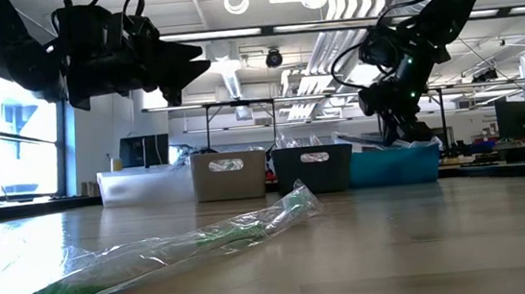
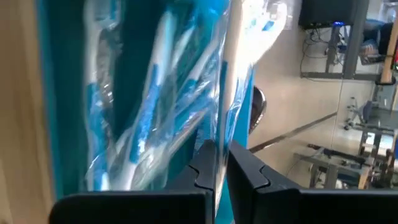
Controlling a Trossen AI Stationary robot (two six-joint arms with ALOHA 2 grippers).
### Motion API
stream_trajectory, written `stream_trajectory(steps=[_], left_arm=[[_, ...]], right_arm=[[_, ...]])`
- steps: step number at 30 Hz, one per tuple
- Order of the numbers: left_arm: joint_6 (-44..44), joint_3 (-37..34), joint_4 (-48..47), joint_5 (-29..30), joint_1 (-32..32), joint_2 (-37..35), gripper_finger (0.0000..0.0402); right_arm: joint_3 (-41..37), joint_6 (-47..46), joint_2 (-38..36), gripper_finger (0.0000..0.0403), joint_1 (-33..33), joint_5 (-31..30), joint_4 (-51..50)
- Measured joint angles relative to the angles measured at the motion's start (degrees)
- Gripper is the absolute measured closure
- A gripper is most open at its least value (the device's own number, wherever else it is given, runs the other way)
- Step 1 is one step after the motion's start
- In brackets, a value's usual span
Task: Pick & Place Toothbrushes
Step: Put the blue toothbrush into the blue bin
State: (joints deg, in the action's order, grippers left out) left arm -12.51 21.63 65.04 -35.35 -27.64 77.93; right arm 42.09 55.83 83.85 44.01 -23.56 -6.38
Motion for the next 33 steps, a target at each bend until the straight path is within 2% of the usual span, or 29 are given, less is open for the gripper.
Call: stream_trajectory(steps=[7,20,28,33], left_arm=[[0.0,0.0,0.0,0.0,0.0,0.0,0.0229],[-1.3,0.0,-0.1,0.0,0.0,0.0,0.0229],[-1.3,0.0,-0.2,0.0,0.0,0.0,0.0229],[-1.3,0.0,-0.5,0.0,0.0,0.0,0.0229]], right_arm=[[0.0,2.9,0.0,0.0394,0.0,0.2,-3.7],[0.0,2.4,0.0,0.0390,-0.1,1.4,-5.5],[0.0,1.0,0.0,0.0324,-0.6,0.4,-5.4],[0.0,1.2,0.0,0.0294,-1.8,-5.3,-5.3]])
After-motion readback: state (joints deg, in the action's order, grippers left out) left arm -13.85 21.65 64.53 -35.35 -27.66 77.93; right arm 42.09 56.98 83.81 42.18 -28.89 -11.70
